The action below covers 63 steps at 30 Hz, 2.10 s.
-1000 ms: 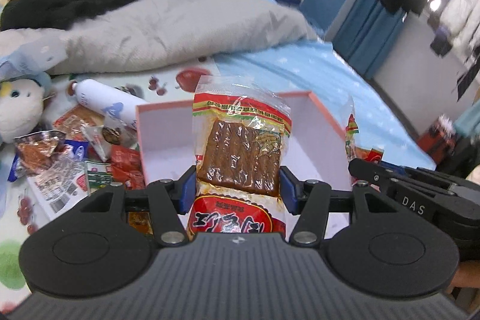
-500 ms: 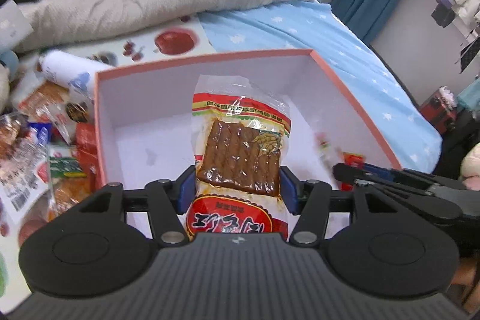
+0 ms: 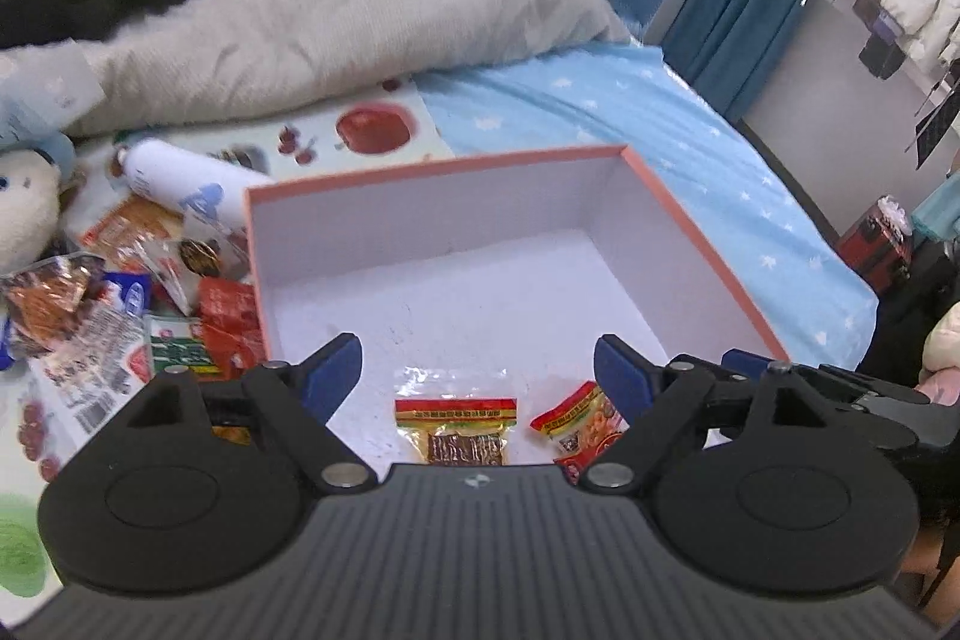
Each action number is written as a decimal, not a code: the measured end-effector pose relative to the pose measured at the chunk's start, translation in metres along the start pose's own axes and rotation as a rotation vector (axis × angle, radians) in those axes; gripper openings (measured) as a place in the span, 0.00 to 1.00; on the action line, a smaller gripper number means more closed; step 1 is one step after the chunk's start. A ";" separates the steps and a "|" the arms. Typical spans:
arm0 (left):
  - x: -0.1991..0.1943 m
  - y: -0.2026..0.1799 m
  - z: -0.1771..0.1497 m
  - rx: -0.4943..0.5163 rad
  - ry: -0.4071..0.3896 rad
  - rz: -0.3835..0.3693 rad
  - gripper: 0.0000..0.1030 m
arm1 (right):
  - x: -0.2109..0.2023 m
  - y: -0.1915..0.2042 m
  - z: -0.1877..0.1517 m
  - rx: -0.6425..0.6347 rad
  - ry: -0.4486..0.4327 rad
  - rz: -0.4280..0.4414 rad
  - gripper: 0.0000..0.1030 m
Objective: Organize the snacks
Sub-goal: 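Withdraw both grippers from the box back toward the snack pile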
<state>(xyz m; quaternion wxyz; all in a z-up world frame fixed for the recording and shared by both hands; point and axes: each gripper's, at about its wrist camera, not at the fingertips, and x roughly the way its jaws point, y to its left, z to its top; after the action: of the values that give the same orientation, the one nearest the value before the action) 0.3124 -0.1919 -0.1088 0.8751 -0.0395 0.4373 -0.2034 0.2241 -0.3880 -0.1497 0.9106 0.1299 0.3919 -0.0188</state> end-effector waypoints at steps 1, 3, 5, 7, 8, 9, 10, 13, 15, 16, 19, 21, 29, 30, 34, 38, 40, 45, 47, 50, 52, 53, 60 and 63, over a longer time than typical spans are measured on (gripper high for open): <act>-0.007 0.000 0.000 0.001 -0.012 0.002 0.85 | -0.006 0.002 0.001 0.000 -0.011 0.006 0.50; -0.022 -0.001 0.000 0.000 -0.035 0.007 0.85 | -0.019 0.007 0.003 -0.009 -0.037 0.016 0.50; -0.038 -0.001 0.000 0.001 -0.059 0.010 0.85 | -0.031 0.011 0.006 -0.013 -0.059 0.027 0.50; -0.054 -0.002 -0.001 0.005 -0.084 0.010 0.85 | -0.043 0.015 0.008 -0.014 -0.083 0.037 0.50; -0.062 -0.003 -0.002 0.008 -0.096 0.012 0.85 | -0.050 0.018 0.008 -0.021 -0.097 0.039 0.50; -0.070 -0.003 -0.003 0.011 -0.109 0.014 0.85 | -0.055 0.021 0.009 -0.027 -0.108 0.041 0.50; -0.077 -0.004 -0.004 0.015 -0.119 0.015 0.85 | -0.060 0.023 0.009 -0.032 -0.118 0.045 0.50; -0.100 -0.004 -0.007 0.015 -0.160 0.028 0.85 | -0.076 0.030 0.008 -0.040 -0.145 0.059 0.50; -0.114 -0.003 -0.010 0.016 -0.181 0.025 0.85 | -0.086 0.036 0.008 -0.053 -0.163 0.069 0.50; -0.121 -0.003 -0.012 0.015 -0.191 0.029 0.85 | -0.090 0.039 0.008 -0.061 -0.172 0.074 0.50; -0.141 -0.001 -0.018 0.011 -0.219 0.030 0.85 | -0.102 0.049 0.006 -0.071 -0.195 0.093 0.50; -0.153 0.001 -0.021 0.008 -0.235 0.034 0.85 | -0.110 0.054 0.005 -0.079 -0.211 0.105 0.50; -0.192 0.012 -0.038 -0.013 -0.287 0.060 0.85 | -0.131 0.077 -0.003 -0.110 -0.254 0.153 0.50; -0.197 0.014 -0.041 -0.018 -0.291 0.062 0.85 | -0.132 0.080 -0.004 -0.116 -0.256 0.158 0.50; -0.212 0.020 -0.052 -0.031 -0.305 0.075 0.85 | -0.136 0.094 -0.010 -0.146 -0.260 0.185 0.50; -0.219 0.026 -0.066 -0.050 -0.306 0.084 0.85 | -0.137 0.106 -0.019 -0.175 -0.258 0.203 0.50; -0.219 0.027 -0.073 -0.054 -0.296 0.093 0.85 | -0.137 0.112 -0.024 -0.185 -0.249 0.205 0.50; -0.217 0.035 -0.089 -0.079 -0.286 0.105 0.85 | -0.132 0.122 -0.039 -0.198 -0.222 0.226 0.50; -0.216 0.036 -0.094 -0.065 -0.294 0.134 0.85 | -0.130 0.125 -0.047 -0.188 -0.221 0.233 0.50; -0.212 0.037 -0.104 -0.040 -0.301 0.170 0.85 | -0.124 0.128 -0.062 -0.166 -0.196 0.240 0.50; -0.209 0.038 -0.111 -0.034 -0.306 0.186 0.85 | -0.120 0.134 -0.070 -0.195 -0.179 0.239 0.50; -0.206 0.039 -0.115 -0.036 -0.301 0.192 0.87 | -0.119 0.136 -0.072 -0.204 -0.177 0.240 0.50; -0.190 0.059 -0.128 -0.090 -0.265 0.220 0.93 | -0.107 0.144 -0.088 -0.205 -0.150 0.208 0.50; -0.185 0.068 -0.131 -0.119 -0.268 0.226 0.94 | -0.105 0.149 -0.094 -0.234 -0.139 0.207 0.50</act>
<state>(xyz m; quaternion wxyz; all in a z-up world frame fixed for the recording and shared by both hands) 0.1326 -0.0427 -0.0674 0.9389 -0.0687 0.3297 -0.0705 0.1051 -0.2272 -0.1028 0.9415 0.0608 0.3121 0.1118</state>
